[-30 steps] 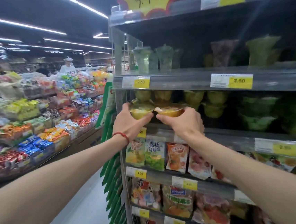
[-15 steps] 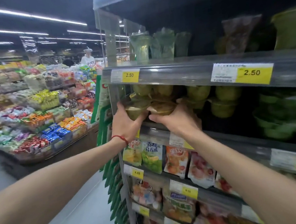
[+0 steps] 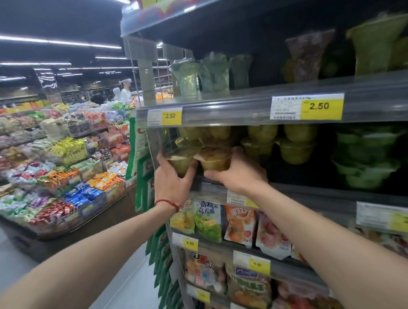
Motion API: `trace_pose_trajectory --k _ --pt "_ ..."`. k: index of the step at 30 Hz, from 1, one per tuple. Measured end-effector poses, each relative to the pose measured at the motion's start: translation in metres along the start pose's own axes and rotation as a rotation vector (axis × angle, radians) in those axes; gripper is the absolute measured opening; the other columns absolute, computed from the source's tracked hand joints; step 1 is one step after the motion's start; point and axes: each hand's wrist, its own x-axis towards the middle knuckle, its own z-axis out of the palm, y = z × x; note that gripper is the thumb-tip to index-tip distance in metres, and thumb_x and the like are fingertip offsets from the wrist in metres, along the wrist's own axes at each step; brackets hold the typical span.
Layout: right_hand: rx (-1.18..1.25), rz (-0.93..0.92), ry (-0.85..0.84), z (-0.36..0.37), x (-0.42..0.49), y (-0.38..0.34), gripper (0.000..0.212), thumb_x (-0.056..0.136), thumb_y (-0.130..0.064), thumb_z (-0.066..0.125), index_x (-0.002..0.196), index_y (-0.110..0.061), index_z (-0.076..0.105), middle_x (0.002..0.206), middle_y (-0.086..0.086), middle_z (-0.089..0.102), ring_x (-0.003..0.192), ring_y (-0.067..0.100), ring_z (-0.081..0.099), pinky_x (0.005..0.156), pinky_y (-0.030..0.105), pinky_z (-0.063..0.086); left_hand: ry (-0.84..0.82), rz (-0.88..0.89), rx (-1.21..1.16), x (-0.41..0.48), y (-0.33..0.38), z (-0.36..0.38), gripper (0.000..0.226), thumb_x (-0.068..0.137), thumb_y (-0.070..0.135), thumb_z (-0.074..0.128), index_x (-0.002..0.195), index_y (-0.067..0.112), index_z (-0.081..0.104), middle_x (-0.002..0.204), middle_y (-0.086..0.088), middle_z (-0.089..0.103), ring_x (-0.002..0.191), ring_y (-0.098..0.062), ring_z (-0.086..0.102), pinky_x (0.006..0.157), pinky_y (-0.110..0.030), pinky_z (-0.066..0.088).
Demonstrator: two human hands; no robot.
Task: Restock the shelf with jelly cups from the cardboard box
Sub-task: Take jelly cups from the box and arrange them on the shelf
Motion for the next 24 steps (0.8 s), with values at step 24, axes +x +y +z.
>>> trace_pose_trajectory --k 24 --pt "-0.076 0.038 0.030 -0.001 -0.005 -0.003 0.096 0.086 -0.067 0.066 0.154 -0.010 0.028 0.145 0.012 0.055 0.133 0.034 0.053 0.102 0.042 0.044 -0.163 -0.259 -0.059 0.001 0.016 -0.006 0.108 0.087 0.042 0.068 0.154 0.008 -0.009 0.141 -0.010 0.050 0.123 -0.024 0.051 0.103 -0.034 0.042"
